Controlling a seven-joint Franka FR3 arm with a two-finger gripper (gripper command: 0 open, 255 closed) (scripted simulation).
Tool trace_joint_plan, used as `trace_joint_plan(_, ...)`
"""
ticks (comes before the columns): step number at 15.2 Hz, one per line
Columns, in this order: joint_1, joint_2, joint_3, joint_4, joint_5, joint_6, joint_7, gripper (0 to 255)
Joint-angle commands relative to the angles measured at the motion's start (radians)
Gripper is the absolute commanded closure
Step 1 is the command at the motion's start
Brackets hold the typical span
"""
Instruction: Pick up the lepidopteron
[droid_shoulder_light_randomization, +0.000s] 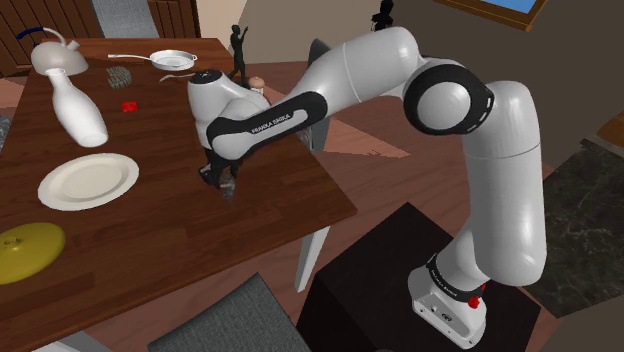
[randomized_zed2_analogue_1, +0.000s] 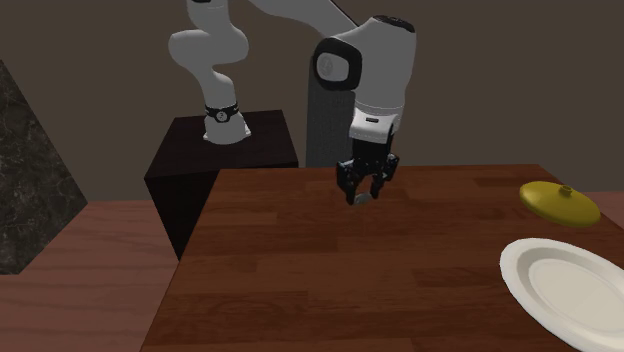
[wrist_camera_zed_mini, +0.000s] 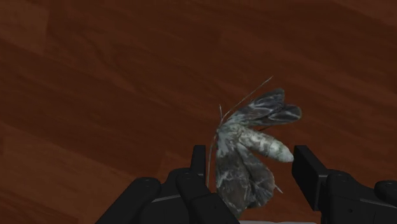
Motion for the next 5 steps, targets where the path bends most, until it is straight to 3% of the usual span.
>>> trace_joint_plan(1, -0.002, -0.014, 0.004, 0.005, 0.006, -0.018, -0.005, 255)
trace_joint_plan(5, -0.004, -0.028, 0.007, 0.011, 0.011, -0.039, -0.01, 255)
